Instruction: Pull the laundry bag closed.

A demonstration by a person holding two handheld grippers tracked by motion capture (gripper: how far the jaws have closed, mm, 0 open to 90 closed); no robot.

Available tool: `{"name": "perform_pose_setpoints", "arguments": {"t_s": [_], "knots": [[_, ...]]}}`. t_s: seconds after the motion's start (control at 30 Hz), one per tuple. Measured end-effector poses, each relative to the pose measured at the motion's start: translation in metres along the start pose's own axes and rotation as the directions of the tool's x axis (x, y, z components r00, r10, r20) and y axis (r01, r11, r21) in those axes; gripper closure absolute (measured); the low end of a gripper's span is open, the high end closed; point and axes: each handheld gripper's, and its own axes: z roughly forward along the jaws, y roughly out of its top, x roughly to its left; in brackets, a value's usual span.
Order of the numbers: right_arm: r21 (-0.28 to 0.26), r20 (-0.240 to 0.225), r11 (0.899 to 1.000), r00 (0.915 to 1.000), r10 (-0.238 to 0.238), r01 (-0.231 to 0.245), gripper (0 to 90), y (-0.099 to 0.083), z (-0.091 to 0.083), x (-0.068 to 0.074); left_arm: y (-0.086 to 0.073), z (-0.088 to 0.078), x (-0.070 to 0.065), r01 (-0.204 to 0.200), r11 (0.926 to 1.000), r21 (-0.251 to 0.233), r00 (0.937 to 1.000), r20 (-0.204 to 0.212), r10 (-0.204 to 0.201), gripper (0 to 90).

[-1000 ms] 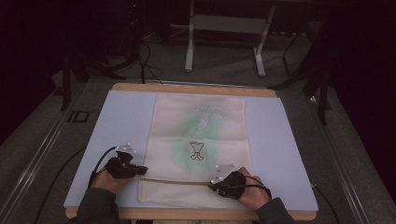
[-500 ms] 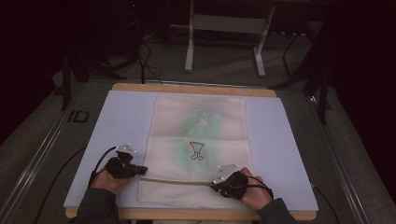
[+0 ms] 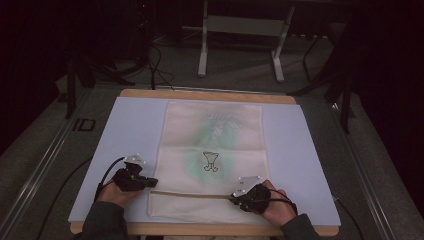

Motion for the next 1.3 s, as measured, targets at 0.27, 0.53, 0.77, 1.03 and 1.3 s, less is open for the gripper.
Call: {"name": "perform_pose_setpoints", "arguments": {"t_s": [0.27,0.53,0.77,1.03,1.3], "knots": [[-0.002,0.002,1.000,0.9999,0.011,-0.011,82.3,-0.006,-0.003,-0.002,0.000,0.000,0.000,0.002,1.0000,0.000,1.0000,0.000,-0.002,89.9],[0.000,0.011,1.000,0.9997,0.021,-0.021,82.4,-0.011,-0.006,-0.003,0.000,0.000,0.000,0.004,1.0000,-0.002,1.0000,0.002,-0.004,89.9],[-0.001,0.018,0.999,0.9992,0.036,-0.035,82.4,-0.017,-0.010,-0.005,0.000,0.000,0.000,0.004,1.0000,-0.001,1.0000,0.001,-0.004,89.9],[0.004,0.028,0.999,0.9987,0.043,-0.043,82.3,-0.021,-0.014,-0.007,0.000,0.000,0.000,0.003,1.0000,-0.001,1.0000,0.001,-0.003,89.8],[0.011,0.026,0.998,0.9982,0.054,-0.054,82.3,-0.026,-0.018,-0.011,0.000,0.000,0.000,0.004,1.0000,-0.002,1.0000,0.002,-0.004,89.8]]}}
